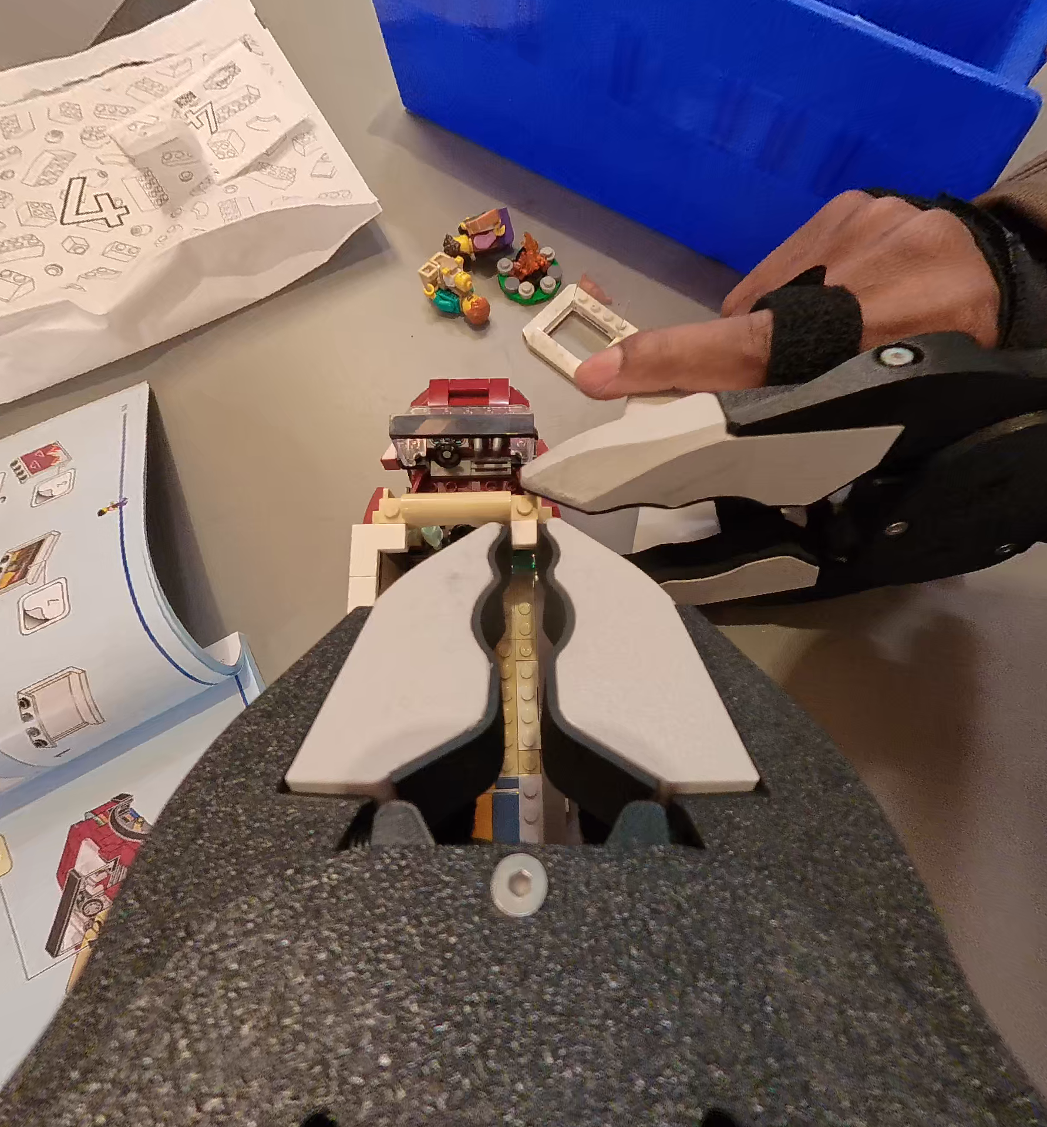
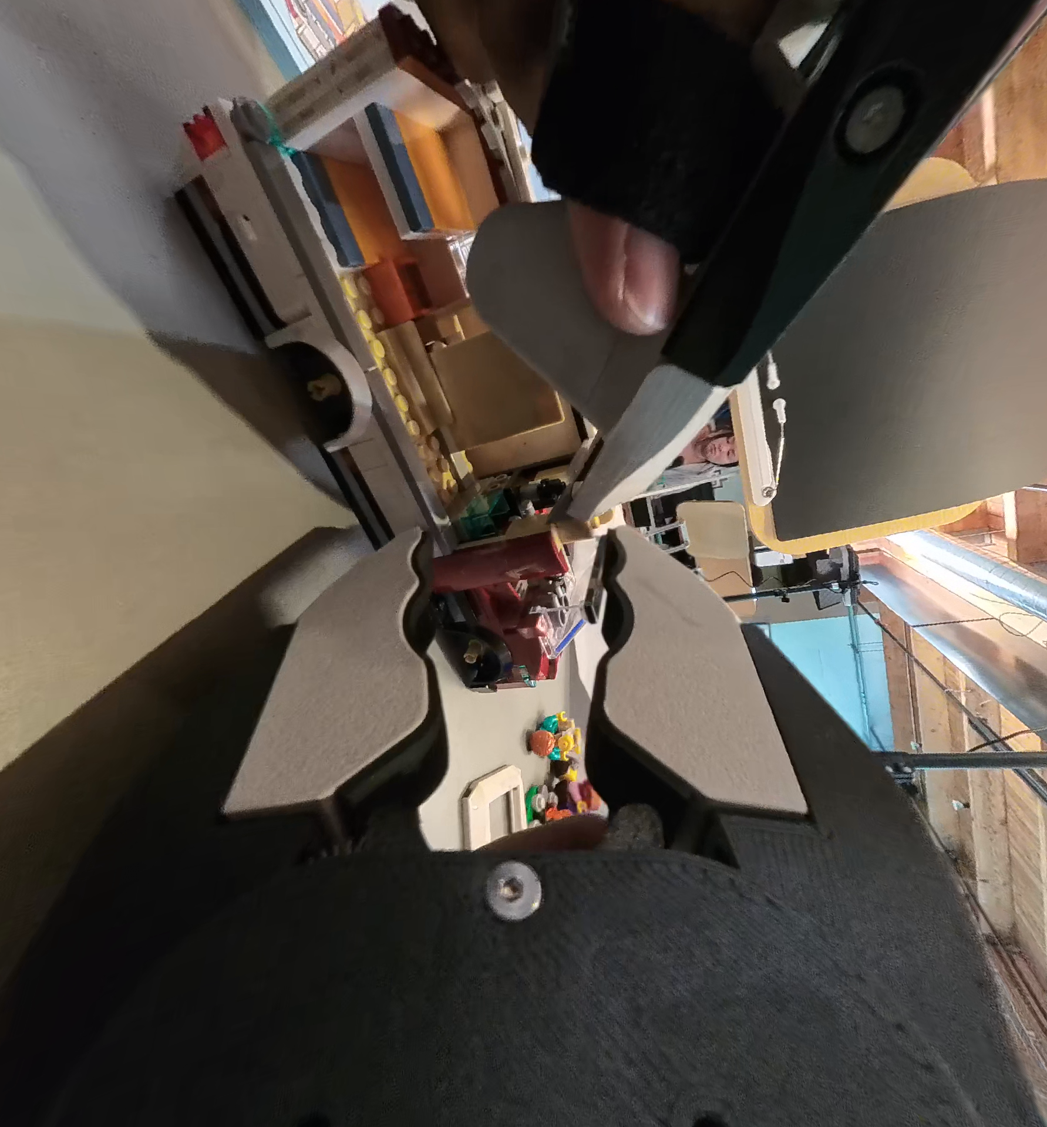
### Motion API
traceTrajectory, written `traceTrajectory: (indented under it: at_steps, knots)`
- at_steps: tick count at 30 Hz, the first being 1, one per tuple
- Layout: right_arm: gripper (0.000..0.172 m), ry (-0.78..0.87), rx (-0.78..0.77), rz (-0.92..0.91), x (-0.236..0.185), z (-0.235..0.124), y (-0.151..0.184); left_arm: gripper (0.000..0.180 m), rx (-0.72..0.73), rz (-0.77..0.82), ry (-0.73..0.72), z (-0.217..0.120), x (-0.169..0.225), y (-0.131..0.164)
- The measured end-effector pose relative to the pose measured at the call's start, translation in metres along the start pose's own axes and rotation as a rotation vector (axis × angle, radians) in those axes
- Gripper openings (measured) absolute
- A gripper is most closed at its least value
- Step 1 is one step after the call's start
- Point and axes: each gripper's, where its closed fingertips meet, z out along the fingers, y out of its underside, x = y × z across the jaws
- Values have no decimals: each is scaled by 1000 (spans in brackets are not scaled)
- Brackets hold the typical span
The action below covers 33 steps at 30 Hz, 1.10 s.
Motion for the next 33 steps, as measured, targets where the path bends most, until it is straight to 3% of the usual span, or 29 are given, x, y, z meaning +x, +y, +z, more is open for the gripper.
traceTrajectory:
  at_steps: [15,24,30,33]
  knots:
    - [50,-19,20,-24,-2,0,-3,8,-6,43,-13,-1,0,1]
    - [57,-61,-3,-39,-5,1,-1,7,-47,200,-105,-1,0,1]
    - [56,-81,-2,-20,-5,0,-2,8,4,19,-2,-2,0,1]
    - [57,-87,-6,-20,-6,1,-2,7,11,2,8,-3,0,1]
